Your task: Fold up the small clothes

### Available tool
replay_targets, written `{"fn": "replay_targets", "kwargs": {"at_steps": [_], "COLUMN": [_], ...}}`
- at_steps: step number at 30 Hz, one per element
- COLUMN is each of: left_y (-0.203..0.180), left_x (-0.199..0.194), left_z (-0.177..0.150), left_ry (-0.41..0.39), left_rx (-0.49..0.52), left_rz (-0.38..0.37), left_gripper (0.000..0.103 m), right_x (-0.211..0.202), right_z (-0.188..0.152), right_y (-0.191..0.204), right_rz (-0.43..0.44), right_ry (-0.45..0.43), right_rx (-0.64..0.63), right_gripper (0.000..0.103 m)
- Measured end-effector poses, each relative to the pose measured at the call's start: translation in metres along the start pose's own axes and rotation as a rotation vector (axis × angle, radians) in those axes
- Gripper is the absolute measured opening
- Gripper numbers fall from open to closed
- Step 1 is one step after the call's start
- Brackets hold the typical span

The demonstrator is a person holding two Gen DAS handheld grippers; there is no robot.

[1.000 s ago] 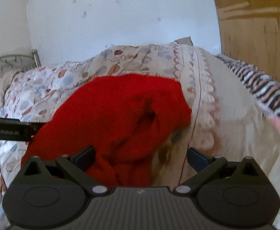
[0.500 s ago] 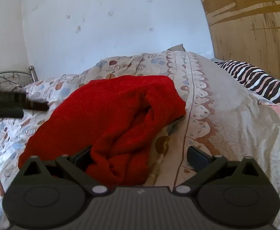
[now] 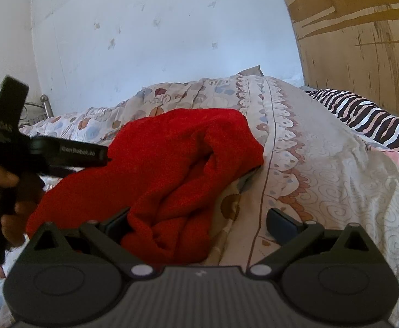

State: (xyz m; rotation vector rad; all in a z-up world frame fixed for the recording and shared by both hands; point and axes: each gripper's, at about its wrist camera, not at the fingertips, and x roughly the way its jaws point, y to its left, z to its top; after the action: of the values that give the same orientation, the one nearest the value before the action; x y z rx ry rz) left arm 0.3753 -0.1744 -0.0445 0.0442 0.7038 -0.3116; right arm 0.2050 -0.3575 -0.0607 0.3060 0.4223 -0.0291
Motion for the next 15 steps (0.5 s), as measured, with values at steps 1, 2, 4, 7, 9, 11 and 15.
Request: {"fn": "replay_targets", "kwargs": {"at_steps": [1,2,4,7,9,11,15], "left_y": [0.003,0.006,0.01,0.018,0.024,0.03,0.035], "left_x": [0.003,0.004,0.0,-0.011,-0.022,-0.036,-0.067], "left_z": [-0.001,-0.001,0.001,0.004,0.006,0.004,-0.012], "left_ry": [0.006,0.009,-0.004,-0.018,-0.017,-0.024,-0.059], "left_rx": [-0.027,-0.043,-0.064,-0.104,-0.137,-0.164,-0.176], "left_rz": [-0.01,-0.019,-0.036,-0.048,-0.052,-0.057,-0.104], "left_gripper": [0.102,0.102,0.102,0.102,0.102,0.102,0.102], "right_x": [0.0,0.0,-0.002,-0.01,-0.017,-0.026,-0.038], "right_z": [0.001,0.002,0.006,0.016,0.02,0.021,0.017], "right_y": [0.0,0.001,0.002,0.004,0.007,0.016,0.036], "right_rz": [-0.002,-0.005,-0.011,-0.018,-0.018,-0.012,0.018], "right_ry": [0.002,0.004,0.014,0.03,0.027,0.007,-0.012], "right_rx": [-0.001,-0.005,-0.003,0.06,0.08,0.067,-0.024], "right_gripper": [0.103,0.103,0.103,0.103,0.103,0.103,0.103]}}
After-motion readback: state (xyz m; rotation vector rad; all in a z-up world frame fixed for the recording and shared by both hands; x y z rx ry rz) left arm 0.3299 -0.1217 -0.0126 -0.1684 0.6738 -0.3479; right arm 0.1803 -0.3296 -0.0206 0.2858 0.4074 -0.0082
